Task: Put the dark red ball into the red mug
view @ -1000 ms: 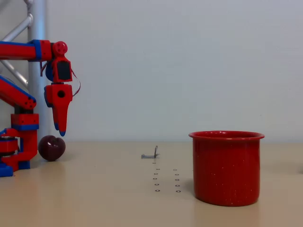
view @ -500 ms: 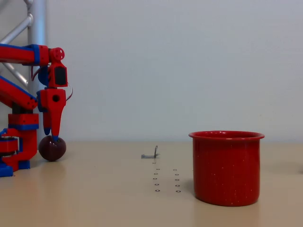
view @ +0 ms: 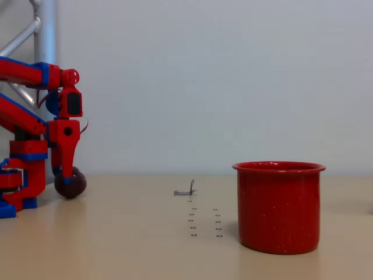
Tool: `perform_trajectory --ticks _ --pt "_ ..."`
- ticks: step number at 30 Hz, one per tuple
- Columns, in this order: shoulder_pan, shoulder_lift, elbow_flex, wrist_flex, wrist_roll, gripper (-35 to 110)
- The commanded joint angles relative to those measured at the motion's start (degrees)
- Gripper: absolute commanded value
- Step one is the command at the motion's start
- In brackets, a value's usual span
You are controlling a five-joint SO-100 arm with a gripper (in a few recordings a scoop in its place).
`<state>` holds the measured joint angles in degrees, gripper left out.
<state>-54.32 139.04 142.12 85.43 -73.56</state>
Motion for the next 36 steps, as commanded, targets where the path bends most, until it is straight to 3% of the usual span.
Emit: perform_trajectory --ticks 1,8,22,36 --pt "0.62 0.97 -0.09 -2.2 -0.88 38" --pt "0.0 -4.83 -0.35 -8.88 0.7 37" --pt "-6.42 -11.25 -8.53 -8.96 6.15 37" --pt "-5.98 -10.99 -7.03 -10.72 3.87 34"
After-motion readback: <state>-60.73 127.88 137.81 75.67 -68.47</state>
